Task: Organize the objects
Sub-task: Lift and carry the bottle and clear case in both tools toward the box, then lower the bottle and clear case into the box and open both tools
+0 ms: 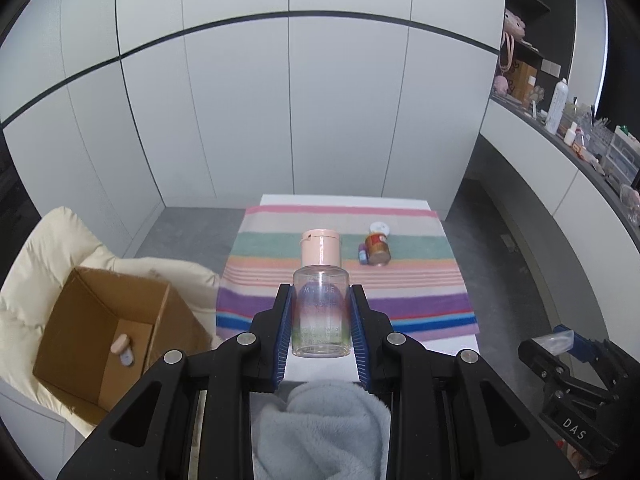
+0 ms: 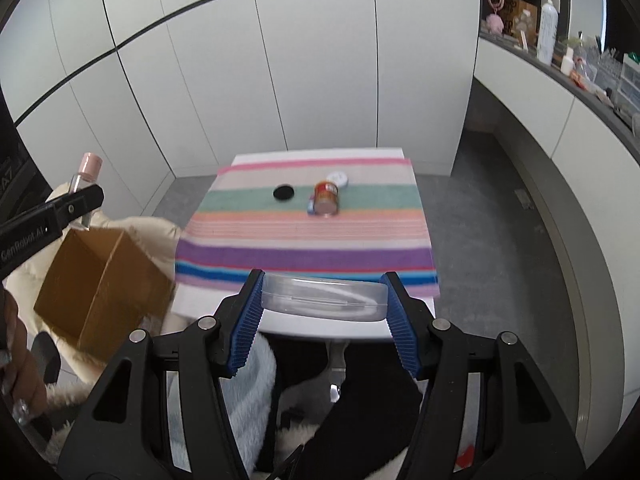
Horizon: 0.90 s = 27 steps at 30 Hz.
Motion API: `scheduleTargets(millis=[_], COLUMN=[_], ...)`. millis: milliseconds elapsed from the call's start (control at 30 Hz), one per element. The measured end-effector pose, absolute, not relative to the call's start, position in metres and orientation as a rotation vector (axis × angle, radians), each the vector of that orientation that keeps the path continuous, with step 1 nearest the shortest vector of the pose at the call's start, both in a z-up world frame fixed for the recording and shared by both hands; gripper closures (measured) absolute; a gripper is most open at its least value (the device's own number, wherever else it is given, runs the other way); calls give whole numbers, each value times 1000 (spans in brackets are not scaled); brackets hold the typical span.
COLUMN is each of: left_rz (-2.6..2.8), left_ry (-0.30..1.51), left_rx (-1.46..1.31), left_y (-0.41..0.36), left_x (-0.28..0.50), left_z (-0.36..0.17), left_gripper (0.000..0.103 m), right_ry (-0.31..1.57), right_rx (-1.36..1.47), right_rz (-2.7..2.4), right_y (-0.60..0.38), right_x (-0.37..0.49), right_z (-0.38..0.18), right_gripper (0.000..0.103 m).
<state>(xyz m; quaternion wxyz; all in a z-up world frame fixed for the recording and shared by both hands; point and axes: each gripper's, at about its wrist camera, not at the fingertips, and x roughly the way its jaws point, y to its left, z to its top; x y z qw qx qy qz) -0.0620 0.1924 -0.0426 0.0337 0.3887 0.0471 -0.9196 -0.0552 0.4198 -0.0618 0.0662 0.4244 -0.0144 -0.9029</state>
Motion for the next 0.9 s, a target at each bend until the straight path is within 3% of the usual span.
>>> scheduleTargets(millis=[233,567,900], left_rz=[-2820,-2787,-2662], left_ry=[173,204,304], left_rx=[1264,1243,1214], left_y=[187,165,99], left_x=[-58,-57,-36], left_z=[-57,-63,-75], left_gripper=[75,75,75], right_ry=[-74,19,117], right_rx=[1308,1323,1282], right_rz=[-2737,-2714,-2612], right_y=[431,403,344], right_x=[-49,-51,-56], right_z=[-68,-72,-72], right_gripper=[42,42,42])
